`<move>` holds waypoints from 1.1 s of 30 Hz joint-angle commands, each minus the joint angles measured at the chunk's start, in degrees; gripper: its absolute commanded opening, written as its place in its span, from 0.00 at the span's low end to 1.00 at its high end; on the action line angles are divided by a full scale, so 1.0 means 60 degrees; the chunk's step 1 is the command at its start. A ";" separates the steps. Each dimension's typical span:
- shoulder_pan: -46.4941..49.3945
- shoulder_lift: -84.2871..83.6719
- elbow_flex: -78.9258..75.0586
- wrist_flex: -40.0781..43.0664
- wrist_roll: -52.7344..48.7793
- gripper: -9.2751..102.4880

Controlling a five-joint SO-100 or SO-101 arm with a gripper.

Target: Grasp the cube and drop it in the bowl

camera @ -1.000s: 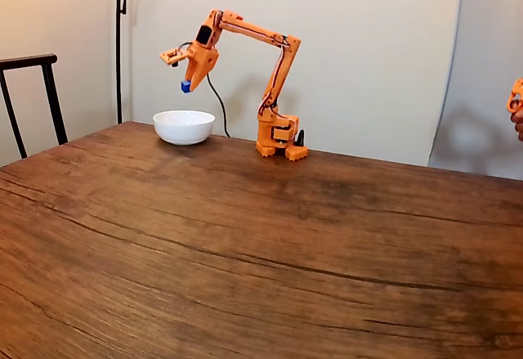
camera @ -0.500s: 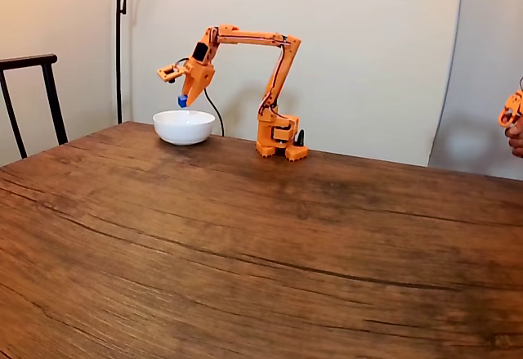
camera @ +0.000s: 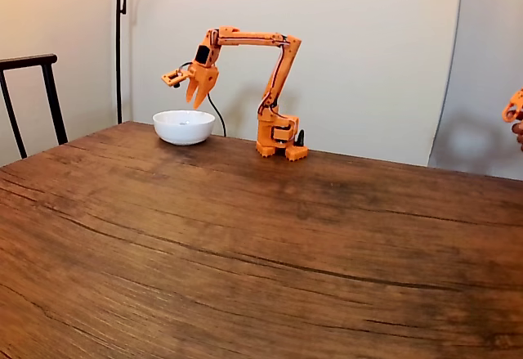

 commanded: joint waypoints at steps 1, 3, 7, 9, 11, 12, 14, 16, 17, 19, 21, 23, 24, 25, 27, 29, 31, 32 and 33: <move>-0.0410 0.0278 -0.0806 0.0630 -0.0073 0.28; -0.0806 0.0322 -0.1187 0.1040 -0.0117 0.28; -0.1479 0.1040 -0.1523 0.1582 -0.0732 0.28; -0.1816 0.1523 -0.1362 0.1831 -0.0923 0.28; -0.2197 0.1992 -0.1084 0.2124 -0.0967 0.27; -0.2417 0.2241 -0.0923 0.2256 -0.0981 0.25; -0.2871 0.2842 -0.0542 0.2563 -0.1245 0.20; -0.3325 0.3545 -0.0132 0.2739 -0.1494 0.16; -0.3560 0.3911 0.0103 0.2798 -0.1641 0.14; -0.3984 0.4687 0.0601 0.2900 -0.1963 0.12; -0.4365 0.5420 0.1128 0.2959 -0.2271 0.12; -0.4746 0.6094 0.1670 0.2988 -0.2578 0.11; -0.4966 0.6431 0.1934 0.3003 -0.2725 0.11; -0.5229 0.6738 0.2153 0.3047 -0.2886 0.11; -0.5801 0.7295 0.2549 0.3076 -0.3208 0.11; -0.6489 0.7764 0.2827 0.3091 -0.3486 0.08; -0.7295 0.8188 0.3032 0.3047 -0.3735 0.08; -0.7705 0.8364 0.3105 0.3018 -0.3853 0.08; -0.8101 0.8540 0.3164 0.2988 -0.3999 0.08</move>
